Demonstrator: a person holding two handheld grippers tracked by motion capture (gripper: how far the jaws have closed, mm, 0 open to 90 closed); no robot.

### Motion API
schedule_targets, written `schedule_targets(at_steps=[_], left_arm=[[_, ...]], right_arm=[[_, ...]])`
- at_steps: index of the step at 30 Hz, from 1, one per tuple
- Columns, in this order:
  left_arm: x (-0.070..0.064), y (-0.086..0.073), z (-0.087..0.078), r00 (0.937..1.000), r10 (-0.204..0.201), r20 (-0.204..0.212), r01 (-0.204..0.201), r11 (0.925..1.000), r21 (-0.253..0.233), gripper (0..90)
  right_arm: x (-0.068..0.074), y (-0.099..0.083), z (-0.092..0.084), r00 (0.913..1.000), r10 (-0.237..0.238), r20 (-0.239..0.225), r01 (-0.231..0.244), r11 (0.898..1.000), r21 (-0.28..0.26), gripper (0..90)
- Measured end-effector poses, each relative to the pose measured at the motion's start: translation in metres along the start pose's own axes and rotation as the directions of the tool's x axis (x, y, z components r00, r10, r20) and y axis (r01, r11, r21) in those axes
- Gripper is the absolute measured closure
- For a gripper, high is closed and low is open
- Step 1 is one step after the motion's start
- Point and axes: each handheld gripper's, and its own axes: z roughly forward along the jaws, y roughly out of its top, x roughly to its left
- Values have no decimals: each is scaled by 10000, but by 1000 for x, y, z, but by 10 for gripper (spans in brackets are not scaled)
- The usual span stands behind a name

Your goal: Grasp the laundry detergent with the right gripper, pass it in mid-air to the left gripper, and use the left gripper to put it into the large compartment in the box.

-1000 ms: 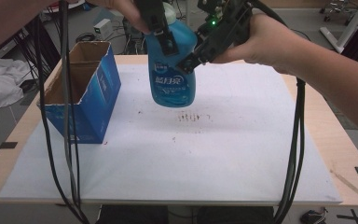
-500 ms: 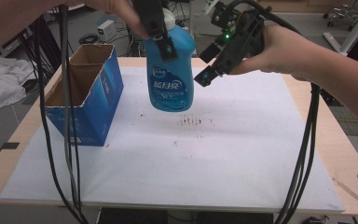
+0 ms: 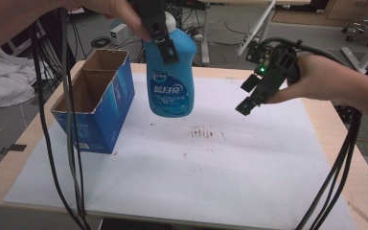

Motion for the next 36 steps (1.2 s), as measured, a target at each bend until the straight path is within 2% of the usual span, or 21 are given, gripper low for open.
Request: schedule_targets(at_steps=[3,4,8,9,12,14,15,17,21,23,25,28,29,30,31,34,35,36], left_arm=[[1,-7,-5,9997,-234,-103,233,9997,-47,379],[2,-10,-7,9992,-366,-149,364,9993,-106,379],[4,-22,-13,9954,-894,-335,888,9958,-204,380],[5,-24,-15,9944,-978,-407,970,9951,-211,379],[6,-34,-21,9891,-1361,-560,1342,9903,-360,379],[7,-40,-26,9840,-1662,-636,1634,9855,-464,379],[8,-43,-28,9811,-1811,-676,1777,9827,-525,379],[9,-50,-33,9744,-2095,-820,2047,9768,-633,379],[13,-64,-42,9572,-2670,-1120,2592,9626,-793,380],[14,-71,-47,9449,-3015,-1277,2920,9524,-881,380],[17,-78,-52,9282,-3442,-1411,3332,9379,-962,380],[19,-89,-57,9085,-3837,-1657,3714,9229,-1011,380],[21,-92,-59,9043,-3892,-1754,3770,9209,-996,379],[21,-92,-59,9043,-3892,-1754,3770,9209,-996,379],[23,-99,-62,8932,-4083,-1883,3964,9127,-989,379],[26,-109,-64,8756,-4388,-2019,4270,8986,-1011,380],[27,-114,-66,8658,-4561,-2058,4436,8899,-1061,380],[28,-117,-66,8598,-4660,-2089,4536,8848,-1072,380]], right_arm=[[-4,-8,4,9997,110,206,-122,9983,570,136],[-6,-10,6,9997,83,215,-97,9980,633,136],[-11,-19,7,9982,588,144,-600,9935,964,135],[-13,-21,8,9983,564,155,-577,9935,980,136],[-17,-26,10,9967,799,175,-814,9888,1250,136],[-20,-30,11,9967,776,219,-799,9872,1381,136],[-20,-32,11,9951,963,217,-984,9843,1467,136],[-25,-36,12,9966,791,245,-818,9864,1423,135],[-32,-43,12,9952,947,244,-973,9843,1476,135],[-34,-46,10,9942,1045,272,-1074,9830,1490,136],[-37,-48,8,9931,1124,322,-1158,9835,1392,136],[-40,-52,6,9921,1193,393,-1237,9821,1420,136],[-41,-53,5,9921,1185,410,-1232,9821,1427,135],[-41,-53,5,9921,1185,410,-1232,9821,1427,135],[-42,-54,5,9910,1273,422,-1321,9804,1463,136],[-45,-57,2,9897,1356,454,-1406,9805,1370,136],[-46,-58,2,9896,1363,461,-1413,9808,1342,136],[-46,-59,1,9889,1401,495,-1456,9800,1357,136]])
